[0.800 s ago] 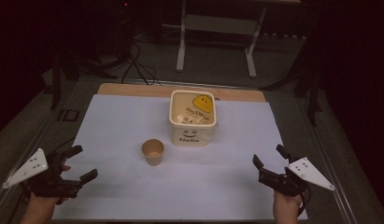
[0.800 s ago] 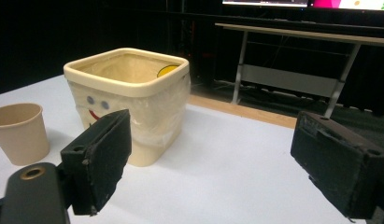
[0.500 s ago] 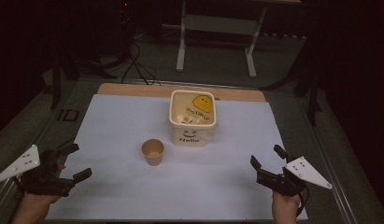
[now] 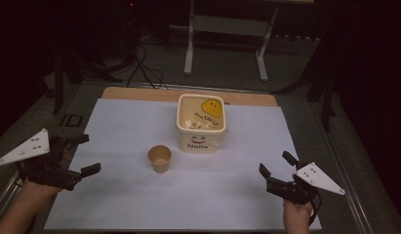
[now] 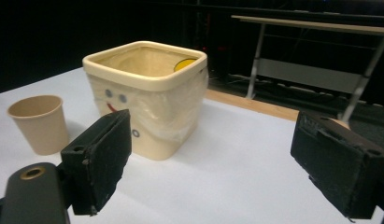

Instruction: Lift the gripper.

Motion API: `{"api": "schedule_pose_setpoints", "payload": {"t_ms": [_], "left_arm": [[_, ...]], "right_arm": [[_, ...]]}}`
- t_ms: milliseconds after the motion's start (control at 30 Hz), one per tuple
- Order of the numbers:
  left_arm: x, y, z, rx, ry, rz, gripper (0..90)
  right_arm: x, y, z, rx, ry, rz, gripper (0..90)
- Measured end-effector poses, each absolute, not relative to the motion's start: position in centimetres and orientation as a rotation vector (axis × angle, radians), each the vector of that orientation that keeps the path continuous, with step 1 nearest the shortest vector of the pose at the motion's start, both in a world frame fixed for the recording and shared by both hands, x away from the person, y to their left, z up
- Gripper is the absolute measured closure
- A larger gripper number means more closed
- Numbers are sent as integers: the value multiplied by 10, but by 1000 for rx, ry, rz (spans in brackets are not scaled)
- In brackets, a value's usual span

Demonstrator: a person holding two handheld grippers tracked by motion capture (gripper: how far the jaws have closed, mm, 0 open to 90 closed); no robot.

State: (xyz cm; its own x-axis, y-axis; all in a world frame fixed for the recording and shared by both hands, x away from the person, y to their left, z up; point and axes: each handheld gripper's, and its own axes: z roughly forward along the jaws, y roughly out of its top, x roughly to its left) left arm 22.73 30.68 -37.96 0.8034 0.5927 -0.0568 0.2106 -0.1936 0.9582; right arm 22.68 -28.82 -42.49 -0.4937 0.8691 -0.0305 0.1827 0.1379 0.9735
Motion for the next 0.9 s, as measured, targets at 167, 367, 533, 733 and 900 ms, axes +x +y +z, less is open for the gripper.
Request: {"api": "schedule_pose_setpoints", "payload": {"t_ms": [167, 367, 533, 733, 900], "left_arm": [[237, 292, -369, 1837, 584, 360, 19], [248, 273, -361, 1920, 529, 318, 19], [255, 259, -356, 1971, 481, 309, 19], [262, 243, -353, 2034, 437, 287, 20], [268, 231, -354, 2085, 411, 262, 20]], "right_arm": [[228, -288, -425, 1015, 1804, 1397, 125], [228, -287, -426, 1013, 1819, 1396, 125], [229, -286, -426, 1011, 1829, 1401, 125], [229, -286, -427, 1007, 1833, 1406, 125], [229, -286, -426, 1004, 1836, 1409, 125]]}}
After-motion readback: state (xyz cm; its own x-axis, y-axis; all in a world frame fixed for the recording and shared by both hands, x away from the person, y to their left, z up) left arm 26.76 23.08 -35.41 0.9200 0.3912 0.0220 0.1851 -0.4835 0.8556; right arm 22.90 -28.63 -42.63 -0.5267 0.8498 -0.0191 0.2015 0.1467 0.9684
